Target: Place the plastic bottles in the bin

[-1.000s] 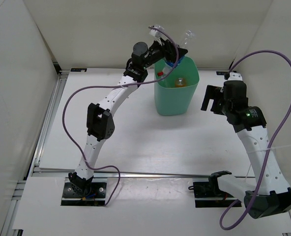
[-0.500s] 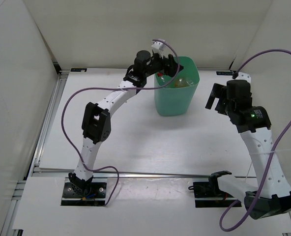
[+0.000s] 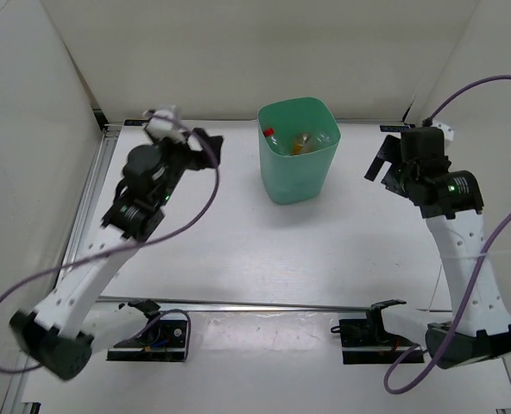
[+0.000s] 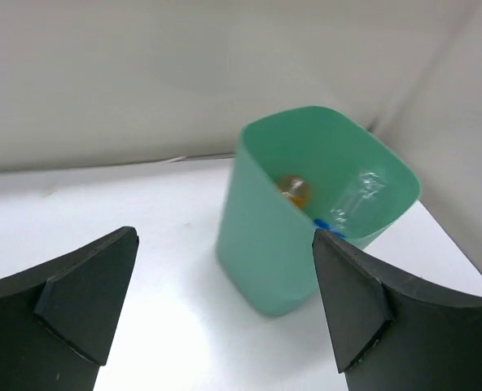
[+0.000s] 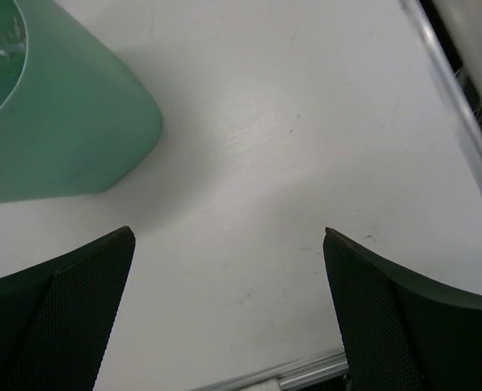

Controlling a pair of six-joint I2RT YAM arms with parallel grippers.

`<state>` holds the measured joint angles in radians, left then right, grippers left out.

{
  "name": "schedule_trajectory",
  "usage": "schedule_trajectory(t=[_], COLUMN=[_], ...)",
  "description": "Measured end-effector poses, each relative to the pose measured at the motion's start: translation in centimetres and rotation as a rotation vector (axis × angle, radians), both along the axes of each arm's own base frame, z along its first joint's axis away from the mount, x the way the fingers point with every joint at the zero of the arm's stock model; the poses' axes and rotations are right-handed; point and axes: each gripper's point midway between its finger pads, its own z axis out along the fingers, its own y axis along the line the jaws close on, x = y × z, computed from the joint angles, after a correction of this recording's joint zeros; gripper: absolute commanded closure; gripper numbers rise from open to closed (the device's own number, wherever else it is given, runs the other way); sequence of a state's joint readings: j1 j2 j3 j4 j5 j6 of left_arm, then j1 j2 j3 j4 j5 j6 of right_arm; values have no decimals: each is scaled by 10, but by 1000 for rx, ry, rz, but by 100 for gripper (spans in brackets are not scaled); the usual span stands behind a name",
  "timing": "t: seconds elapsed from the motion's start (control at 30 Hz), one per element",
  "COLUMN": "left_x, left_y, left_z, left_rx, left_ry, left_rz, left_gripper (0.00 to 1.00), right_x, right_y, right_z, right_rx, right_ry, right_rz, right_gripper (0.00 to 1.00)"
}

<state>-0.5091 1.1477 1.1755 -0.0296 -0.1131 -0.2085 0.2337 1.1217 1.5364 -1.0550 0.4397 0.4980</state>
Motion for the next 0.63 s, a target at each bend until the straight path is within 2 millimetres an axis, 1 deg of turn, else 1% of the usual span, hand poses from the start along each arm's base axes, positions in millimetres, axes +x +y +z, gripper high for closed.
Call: schedule_trajectory(t=[0.1,0.17,0.23,0.3,0.37,0.43,0.53,0.63], left_x=[-44,-66,-84,-100,-112,-124,-141,-158], left_y=[49,78,100,120,136,151,176,205], left_z=[8,1,-13,-34,-53,-66,-81,-108], left_rx=[-23,-28,-23,-11,2,12,8,-39], left_ry=[-11,0,22,64,108,147,185,245], left_rz=[131,212,277,342,396,450,553,714], left_gripper=[1,1,1,1,1,1,1,1], right_x=[7,11,15,16,12,7,-1,-8], right_y=[16,28,40,51,60,66,70,69], right_z=[-15,-27,-40,-54,-64,-70,-77,-79], right_rx=[51,82,116,145,177,202,219,221], right_ry=[79,141,204,264,310,336,359,364], right_rz=[42,86,131,171,220,256,284,285], right_gripper=[0,0,0,0,0,0,0,0])
